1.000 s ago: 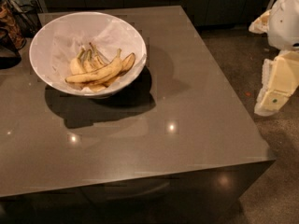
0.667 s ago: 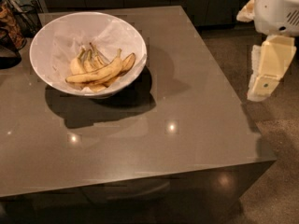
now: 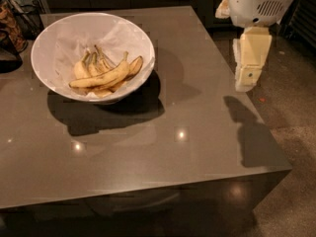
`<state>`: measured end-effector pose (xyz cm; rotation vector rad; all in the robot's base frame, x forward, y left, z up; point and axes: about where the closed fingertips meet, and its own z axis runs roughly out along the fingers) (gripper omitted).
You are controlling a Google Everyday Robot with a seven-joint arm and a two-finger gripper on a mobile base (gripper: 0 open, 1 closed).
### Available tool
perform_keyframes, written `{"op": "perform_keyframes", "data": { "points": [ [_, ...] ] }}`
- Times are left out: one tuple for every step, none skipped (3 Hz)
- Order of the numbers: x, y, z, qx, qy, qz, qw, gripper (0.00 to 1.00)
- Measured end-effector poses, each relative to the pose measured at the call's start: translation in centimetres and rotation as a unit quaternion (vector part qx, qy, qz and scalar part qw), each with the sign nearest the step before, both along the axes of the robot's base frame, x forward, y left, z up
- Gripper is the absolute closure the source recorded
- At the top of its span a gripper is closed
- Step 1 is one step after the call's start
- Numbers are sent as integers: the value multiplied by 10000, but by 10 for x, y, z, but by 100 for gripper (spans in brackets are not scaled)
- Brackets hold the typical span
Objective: Pick banana from white bowl
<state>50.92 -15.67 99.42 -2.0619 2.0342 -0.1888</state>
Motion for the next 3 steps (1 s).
{"op": "perform_keyframes", "data": {
  "points": [
    [6, 4, 2, 62, -138, 10, 9999, 0],
    [15, 12, 6, 162, -246, 141, 9995, 0],
    [31, 33, 17, -19, -398, 351, 9986, 0]
  ]
}}
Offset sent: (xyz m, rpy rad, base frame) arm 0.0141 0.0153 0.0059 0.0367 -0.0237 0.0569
